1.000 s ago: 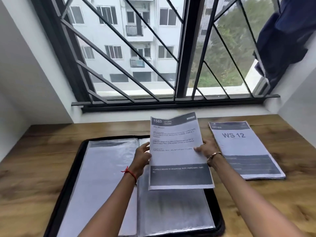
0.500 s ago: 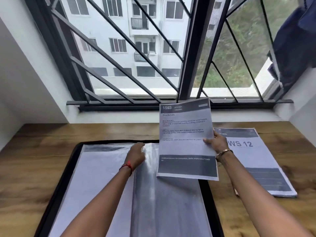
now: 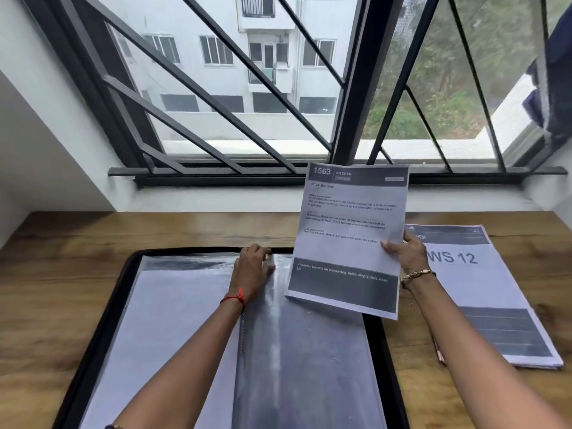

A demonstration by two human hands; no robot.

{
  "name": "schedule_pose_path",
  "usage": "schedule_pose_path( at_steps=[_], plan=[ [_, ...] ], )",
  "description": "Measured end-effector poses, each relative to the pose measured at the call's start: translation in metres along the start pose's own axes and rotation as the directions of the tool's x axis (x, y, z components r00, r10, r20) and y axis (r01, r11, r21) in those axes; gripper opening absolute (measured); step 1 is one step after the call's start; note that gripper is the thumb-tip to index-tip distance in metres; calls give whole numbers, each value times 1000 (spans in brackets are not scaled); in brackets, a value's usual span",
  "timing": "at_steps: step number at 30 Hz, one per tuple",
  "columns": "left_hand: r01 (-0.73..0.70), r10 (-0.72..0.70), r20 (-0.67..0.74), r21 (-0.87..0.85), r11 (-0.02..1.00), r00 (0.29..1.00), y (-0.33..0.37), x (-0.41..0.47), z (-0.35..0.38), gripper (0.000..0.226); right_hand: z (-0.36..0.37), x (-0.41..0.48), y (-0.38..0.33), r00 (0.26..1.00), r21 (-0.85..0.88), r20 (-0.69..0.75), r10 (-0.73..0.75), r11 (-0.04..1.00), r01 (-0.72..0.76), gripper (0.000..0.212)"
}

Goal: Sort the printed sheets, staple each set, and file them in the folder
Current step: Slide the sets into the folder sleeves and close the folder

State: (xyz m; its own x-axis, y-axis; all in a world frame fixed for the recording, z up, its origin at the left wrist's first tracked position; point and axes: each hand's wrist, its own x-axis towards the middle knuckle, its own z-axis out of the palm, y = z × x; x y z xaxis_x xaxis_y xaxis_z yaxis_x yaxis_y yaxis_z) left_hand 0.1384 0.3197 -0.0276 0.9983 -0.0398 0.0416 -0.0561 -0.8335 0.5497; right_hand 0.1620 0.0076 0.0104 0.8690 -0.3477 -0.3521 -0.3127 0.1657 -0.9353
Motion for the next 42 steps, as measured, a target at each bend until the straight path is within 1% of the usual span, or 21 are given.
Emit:
schedule_pose_path(
  at_steps=[5,8,10,17,19,21,22,25,28,32,35,37,39,42],
  plan=[
    [18,-19,-27,-38,999,999,1,2,1,27,0,1,6,1000,54,15,19,998,-20,48],
    [38,-44,-66,-84,996,997,2,6,0,13,0,4,9,999,48,36,21,999,-23,51],
    [54,-61,-77,-86,995,995,0,7,-1,9,0,5,9,999,60,42,25,998,-28,49],
    [36,-40,-40,-78,996,998,0,9,2,4,-1,3,10,996,98,84,22,995,-30,44],
    [44,-48,-31,-136,990,998,-1,8,2,5,-1,-1,5,995,146,101,19,989,-33,43],
    [40,-49,-32,-235,971,998,-1,7,0,8,0,-4,-3,994,186,110,-9,983,-11,51],
    [32,-42,-30,-275,961,999,-1,7,-2,10,1,-6,-8,993,188,109,-32,982,11,53],
    [20,-25,-8,-343,939,1000,1,3,-8,9,8,-10,-26,987,149,85,-135,981,121,36],
    [-1,-4,-13,-376,926,1000,0,0,-12,3,21,-15,-55,965,99,72,-252,965,245,36],
    [-78,65,-47,-377,923,997,-2,-4,-13,10,41,-25,-95,907,86,48,-419,906,414,37],
    [-86,70,-55,-374,924,996,-6,-8,-11,13,61,-28,-118,858,90,39,-512,857,507,37],
    [-93,76,-62,-376,922,995,-8,-10,-12,14,75,-28,-126,831,38,77,-551,835,549,46],
    [-111,92,-69,-372,922,993,-6,-10,-13,12,89,-27,-127,808,-41,165,-565,815,578,53],
    [-167,141,-106,-295,941,984,-4,-8,-13,9,105,-27,-121,759,-161,293,-582,752,639,50]
  ],
)
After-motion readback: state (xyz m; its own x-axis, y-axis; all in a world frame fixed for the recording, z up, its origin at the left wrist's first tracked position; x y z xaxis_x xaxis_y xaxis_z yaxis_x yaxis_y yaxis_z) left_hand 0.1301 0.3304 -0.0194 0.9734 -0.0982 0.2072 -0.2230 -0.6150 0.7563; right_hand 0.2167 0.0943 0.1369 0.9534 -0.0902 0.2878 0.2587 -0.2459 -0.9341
